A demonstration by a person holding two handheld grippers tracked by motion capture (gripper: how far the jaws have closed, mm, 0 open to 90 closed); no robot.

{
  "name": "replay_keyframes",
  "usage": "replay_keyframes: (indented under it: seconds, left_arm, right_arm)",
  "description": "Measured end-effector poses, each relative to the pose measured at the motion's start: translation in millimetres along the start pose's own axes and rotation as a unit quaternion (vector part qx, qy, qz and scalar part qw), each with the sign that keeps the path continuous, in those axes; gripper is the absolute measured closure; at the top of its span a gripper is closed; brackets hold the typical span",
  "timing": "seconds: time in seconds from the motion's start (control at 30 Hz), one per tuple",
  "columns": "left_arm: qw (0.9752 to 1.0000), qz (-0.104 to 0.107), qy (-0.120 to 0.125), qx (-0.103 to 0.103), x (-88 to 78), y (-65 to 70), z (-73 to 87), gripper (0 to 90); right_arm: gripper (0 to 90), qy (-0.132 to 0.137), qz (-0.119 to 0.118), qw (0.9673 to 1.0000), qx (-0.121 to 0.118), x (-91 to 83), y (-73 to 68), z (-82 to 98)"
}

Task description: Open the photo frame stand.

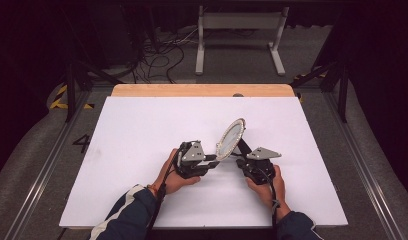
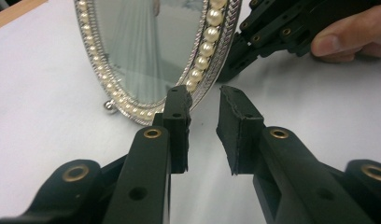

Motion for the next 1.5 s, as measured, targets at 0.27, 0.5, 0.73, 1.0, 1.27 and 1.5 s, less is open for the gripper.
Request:
replay_keyframes:
  seconds: [0.27,0.5,0.73,1.0,1.27,1.5]
  left_arm:
    - [0.9998,-0.012,-0.011,0.009,-22.7,-1.9,15.2,67.6]
    - [0.9988,-0.037,-0.03,-0.006,-39.0,-3.0,32.5,56.5]
    - [0.9964,-0.072,-0.039,-0.024,-60.7,3.6,50.5,44.1]
    - [0.9949,-0.073,-0.055,-0.043,-79.0,17.5,89.2,44.2]
    - [0.9927,-0.079,-0.055,-0.072,-97.0,29.3,114.7,41.9]
    - [0.99,-0.096,-0.062,-0.083,-101.0,33.1,120.9,28.0]
  right_arm:
    - [85.1,0.004,-0.009,0.9999,0.004,-5.3,-1.1,0.8]
    - [79.6,0.027,-0.018,0.9995,0.002,-17.0,-5.4,0.1]
    - [64.9,0.043,-0.034,0.9985,-0.007,-23.7,-20.2,-3.4]
    - [51.7,0.062,-0.041,0.9972,0.003,-18.9,-27.9,-10.1]
    - [47.7,0.071,-0.036,0.9968,0.008,-12.9,-33.7,-21.9]
    - [43.3,0.078,-0.023,0.9966,0.017,-2.8,-37.7,-32.5]
Point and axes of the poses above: each handheld gripper's, and its own axes: x roughly forward along the jaws, z roughly out of its underside, y roughly to its right, the point moved 1 cm from there along x, roughly forward along the jaws, and after that the axes turned 13 degrees about -y, right-handed, at the moved point
